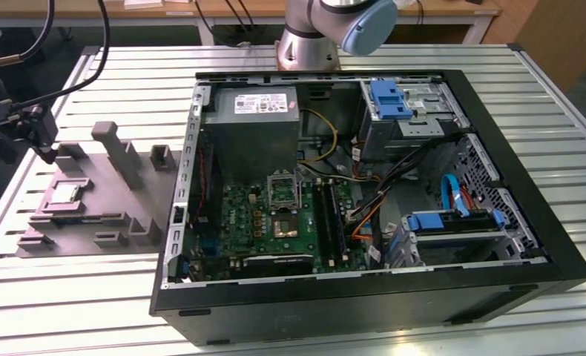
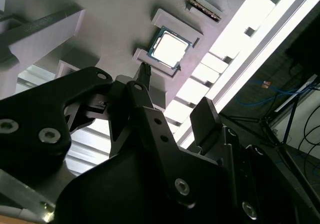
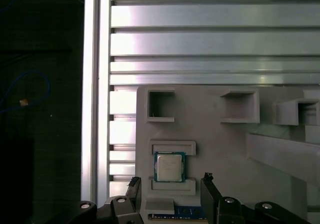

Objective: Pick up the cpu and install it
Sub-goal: 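Pick up the cpu and move it towards the insertion slot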

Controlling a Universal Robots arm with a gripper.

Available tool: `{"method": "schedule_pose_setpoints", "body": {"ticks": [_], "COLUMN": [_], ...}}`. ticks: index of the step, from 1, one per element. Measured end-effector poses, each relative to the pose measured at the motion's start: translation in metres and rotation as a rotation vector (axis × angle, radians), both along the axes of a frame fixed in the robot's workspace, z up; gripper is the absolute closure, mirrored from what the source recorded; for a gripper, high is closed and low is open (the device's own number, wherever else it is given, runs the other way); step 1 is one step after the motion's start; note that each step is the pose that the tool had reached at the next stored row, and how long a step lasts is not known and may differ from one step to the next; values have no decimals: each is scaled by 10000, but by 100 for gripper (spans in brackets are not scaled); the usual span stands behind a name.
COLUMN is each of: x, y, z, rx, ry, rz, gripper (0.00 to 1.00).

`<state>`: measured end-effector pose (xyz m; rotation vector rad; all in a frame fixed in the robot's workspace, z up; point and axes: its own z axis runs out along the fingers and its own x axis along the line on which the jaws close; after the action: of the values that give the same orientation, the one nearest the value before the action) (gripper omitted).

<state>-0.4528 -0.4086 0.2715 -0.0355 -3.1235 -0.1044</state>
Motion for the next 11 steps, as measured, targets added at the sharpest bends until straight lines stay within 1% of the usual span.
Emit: {"method": "schedule_pose_setpoints", "body": {"ticks": [11], "x": [11], "y": [0], "z": [-6], "rx": [1], "ry": [-2], "rz": [1], "gripper": [41]}}
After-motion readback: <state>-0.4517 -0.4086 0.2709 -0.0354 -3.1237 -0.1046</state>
